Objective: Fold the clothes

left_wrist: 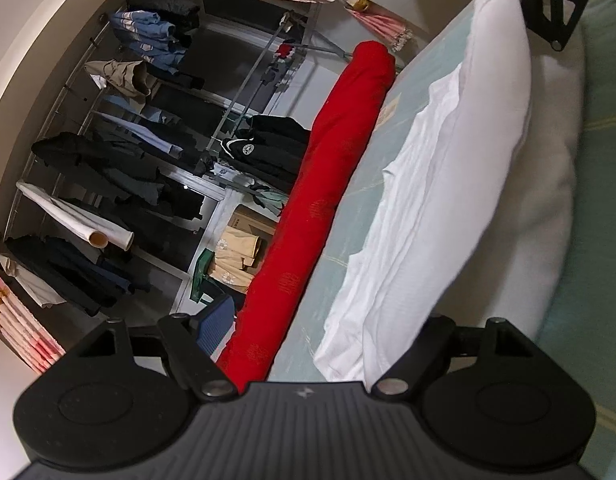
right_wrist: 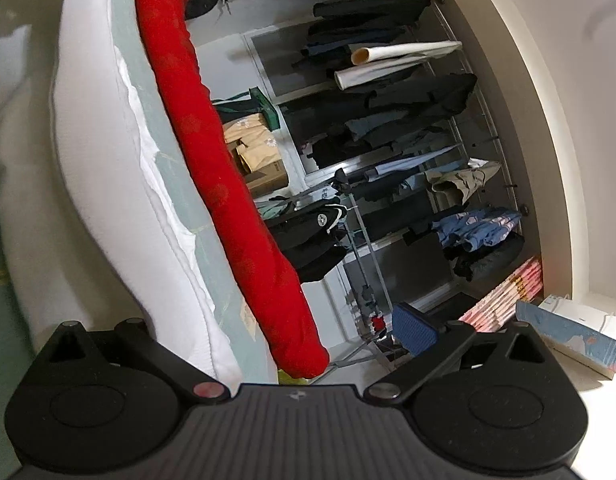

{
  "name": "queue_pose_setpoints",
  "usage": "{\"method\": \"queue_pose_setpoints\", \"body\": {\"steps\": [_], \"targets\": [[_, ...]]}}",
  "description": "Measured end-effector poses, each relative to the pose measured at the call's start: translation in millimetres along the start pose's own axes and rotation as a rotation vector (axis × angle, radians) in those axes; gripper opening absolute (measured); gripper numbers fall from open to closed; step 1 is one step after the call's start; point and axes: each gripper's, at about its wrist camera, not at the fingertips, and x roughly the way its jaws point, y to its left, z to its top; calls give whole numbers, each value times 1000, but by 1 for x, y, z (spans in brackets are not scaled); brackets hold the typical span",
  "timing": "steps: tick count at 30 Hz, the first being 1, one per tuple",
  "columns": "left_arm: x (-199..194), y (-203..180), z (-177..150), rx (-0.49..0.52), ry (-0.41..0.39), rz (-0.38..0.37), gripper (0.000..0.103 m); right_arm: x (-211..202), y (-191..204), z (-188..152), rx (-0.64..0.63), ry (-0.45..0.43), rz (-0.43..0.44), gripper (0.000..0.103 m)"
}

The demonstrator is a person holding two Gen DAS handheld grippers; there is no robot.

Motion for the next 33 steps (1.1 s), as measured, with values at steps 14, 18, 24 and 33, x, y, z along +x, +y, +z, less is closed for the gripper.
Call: {"method": "queue_pose_setpoints", "body": {"steps": [14, 18, 24, 33], "targets": [[84, -6, 1, 16, 28, 47, 80, 101, 18, -4, 4, 68, -58, 103], [109, -3, 3, 16, 32, 53, 80, 125, 26, -4, 2, 76, -68, 103], [146, 1, 4, -8, 54, 20, 80, 158, 31, -2, 10, 80, -63, 103], [187, -5, -4, -57, 109, -117, 80, 202, 42, -5, 20, 114, 66, 103]]}}
